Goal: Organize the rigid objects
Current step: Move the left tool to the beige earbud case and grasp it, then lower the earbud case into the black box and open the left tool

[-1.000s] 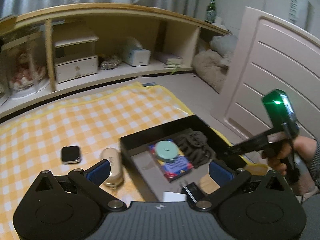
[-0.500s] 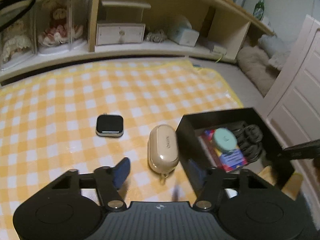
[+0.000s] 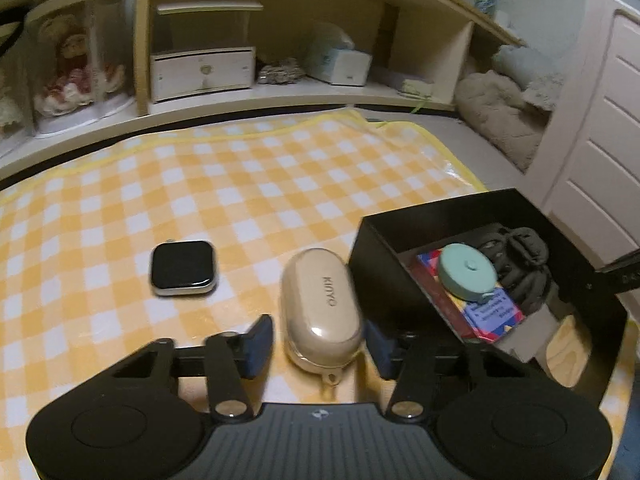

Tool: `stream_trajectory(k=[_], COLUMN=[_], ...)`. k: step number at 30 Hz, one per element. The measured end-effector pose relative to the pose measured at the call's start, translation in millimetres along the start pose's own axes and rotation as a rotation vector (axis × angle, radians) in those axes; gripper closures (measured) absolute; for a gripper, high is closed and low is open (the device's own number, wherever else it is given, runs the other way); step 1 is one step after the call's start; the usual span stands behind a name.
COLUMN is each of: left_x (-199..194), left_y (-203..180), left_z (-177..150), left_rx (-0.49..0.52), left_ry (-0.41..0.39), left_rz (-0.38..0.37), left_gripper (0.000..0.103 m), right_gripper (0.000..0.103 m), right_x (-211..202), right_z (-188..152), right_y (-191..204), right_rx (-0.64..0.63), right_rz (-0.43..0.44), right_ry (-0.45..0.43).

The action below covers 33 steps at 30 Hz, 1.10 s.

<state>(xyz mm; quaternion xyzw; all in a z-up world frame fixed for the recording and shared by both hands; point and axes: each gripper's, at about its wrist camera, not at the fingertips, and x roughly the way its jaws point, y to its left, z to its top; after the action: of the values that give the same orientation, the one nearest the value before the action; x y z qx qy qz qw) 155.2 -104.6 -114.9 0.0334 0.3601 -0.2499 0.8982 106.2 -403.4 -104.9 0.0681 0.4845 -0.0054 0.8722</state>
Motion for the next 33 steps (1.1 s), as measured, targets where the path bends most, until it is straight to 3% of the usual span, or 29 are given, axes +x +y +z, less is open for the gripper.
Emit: stream_trajectory(k=[5,11,14,17,18,21,23,25,28,33], left_x=[-8,-31,-40,-41,-39,-31,-24,-19,-23,-47], left_y=[1,7,9,8,7,3,1,1,4,-4], left_z=[1,-3,-9,-12,-11,-6,-5,-8,-8,8], left_rx=[0.002,-0.025,-0.057,-0.118,-0.131,-0.142,-0.132,-0.11,-0.127,-0.133], left_ry=[0.051,0.231,0.277,0.266,0.262,0.245,0.248,0.258,0.248,0.128], left_rz=[0.003,0.008,0.005,0.016,0.017,0.043,0.051,0.071,0.064,0.031], left_gripper=[0.058,0.058,0.058,0.054,0.048,0.046,0.048,0.057,0.058,0.058], right_gripper=[0.098,0.098,0.098,0.098,0.098,0.098,0.098,0.098,0.098,0.098], right_x=[1,2,2,2,2,2,2,2,2,2], right_z=[0,1,1,1,1,1,1,0,1,1], right_y=[1,0,0,0,0,0,0,0,0,1], right_rx=[-0.005,-0.004,-0.003,-0.003,-0.002,-0.003,-0.002,-0.003,-0.005,-0.006], right_rz=[-0.003,0.0,-0.001,-0.001,-0.001,-0.001,0.0,-0.002,-0.003,-0.003], right_ry=[0.0,0.001,0.001,0.001,0.001,0.001,0.001,0.001,0.002,0.002])
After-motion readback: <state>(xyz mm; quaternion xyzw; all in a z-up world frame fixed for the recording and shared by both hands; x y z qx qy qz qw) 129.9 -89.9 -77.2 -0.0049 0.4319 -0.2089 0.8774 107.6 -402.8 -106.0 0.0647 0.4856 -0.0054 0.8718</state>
